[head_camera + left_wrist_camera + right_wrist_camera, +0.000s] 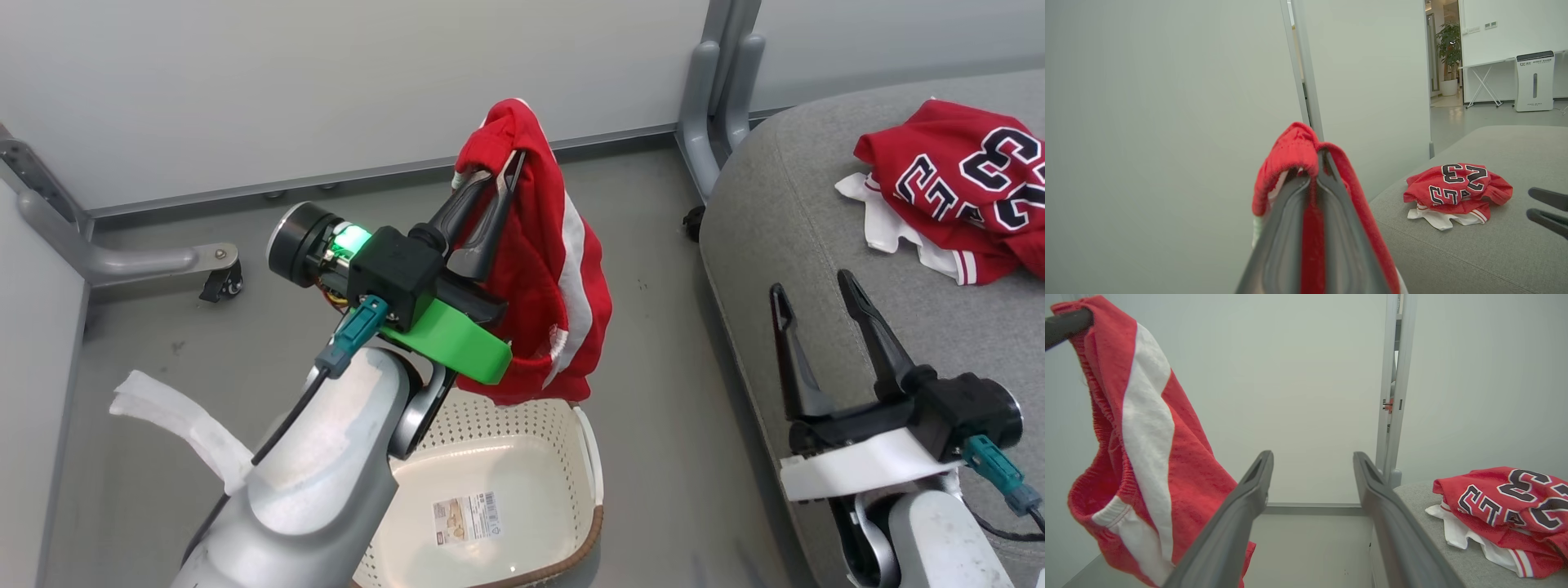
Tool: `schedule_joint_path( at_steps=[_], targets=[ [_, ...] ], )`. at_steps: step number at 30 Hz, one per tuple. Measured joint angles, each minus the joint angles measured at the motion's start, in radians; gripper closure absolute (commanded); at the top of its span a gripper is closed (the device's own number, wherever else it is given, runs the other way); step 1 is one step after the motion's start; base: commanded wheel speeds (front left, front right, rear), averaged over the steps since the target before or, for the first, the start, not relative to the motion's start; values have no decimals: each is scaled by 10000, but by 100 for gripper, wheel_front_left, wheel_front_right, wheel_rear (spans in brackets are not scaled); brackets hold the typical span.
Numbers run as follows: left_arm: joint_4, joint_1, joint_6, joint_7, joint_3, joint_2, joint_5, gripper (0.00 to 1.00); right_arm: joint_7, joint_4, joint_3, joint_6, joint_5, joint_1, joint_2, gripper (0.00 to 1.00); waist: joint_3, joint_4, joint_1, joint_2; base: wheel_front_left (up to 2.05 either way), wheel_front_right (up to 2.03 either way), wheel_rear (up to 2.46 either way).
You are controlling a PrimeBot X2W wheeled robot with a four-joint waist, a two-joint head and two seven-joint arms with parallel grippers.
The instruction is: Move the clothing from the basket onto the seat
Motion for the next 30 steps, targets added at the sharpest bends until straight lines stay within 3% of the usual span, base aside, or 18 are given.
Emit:
schedule_joint_path(
  at_steps=[15,22,30],
  targets=[
    [111,-78,0,-8,-337,-117,-54,100,-2,29,3024,0,117,-2047,-297,0,187,349,0,0,0,0,0],
    [73,-288,-2,-54,-663,-322,-54,100,-2,955,3710,0,13,-2935,-297,0,414,662,0,0,0,0,0],
    [13,-454,-13,-84,-1060,-483,-73,100,-2,2217,3718,0,-176,-3626,-128,0,697,1023,0,0,0,0,0]
  ],
)
